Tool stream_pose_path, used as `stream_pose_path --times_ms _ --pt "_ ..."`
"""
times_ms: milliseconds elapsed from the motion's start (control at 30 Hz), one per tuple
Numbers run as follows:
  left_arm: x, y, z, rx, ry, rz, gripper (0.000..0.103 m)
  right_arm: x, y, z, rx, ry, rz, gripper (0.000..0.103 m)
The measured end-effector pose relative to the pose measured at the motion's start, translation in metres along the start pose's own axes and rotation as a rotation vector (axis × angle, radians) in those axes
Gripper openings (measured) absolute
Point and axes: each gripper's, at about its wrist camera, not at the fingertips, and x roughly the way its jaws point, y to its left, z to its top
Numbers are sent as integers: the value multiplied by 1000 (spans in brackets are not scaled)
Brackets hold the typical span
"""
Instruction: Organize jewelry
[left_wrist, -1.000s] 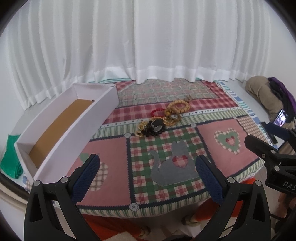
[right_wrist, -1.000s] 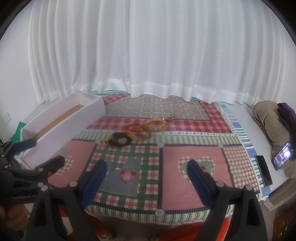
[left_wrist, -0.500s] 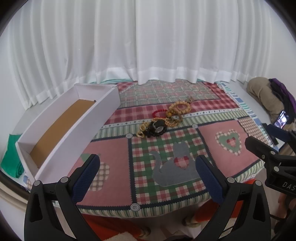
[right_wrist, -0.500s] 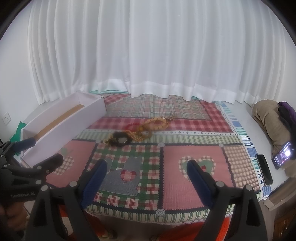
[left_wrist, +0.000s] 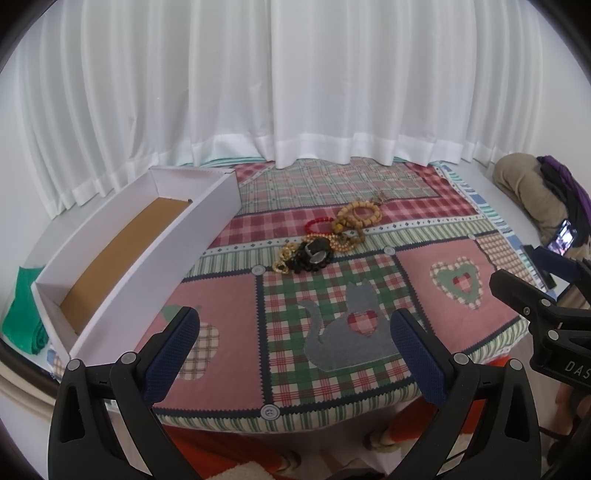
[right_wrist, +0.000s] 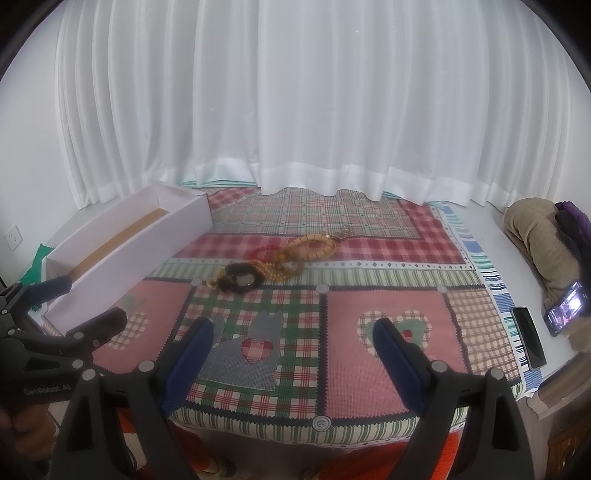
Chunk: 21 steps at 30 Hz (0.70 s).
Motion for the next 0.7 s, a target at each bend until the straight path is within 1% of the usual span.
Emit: stream_pose_path --times_ms 700 --pt "4 3 -3 -4 9 4 103 1 -1 -2 1 1 1 90"
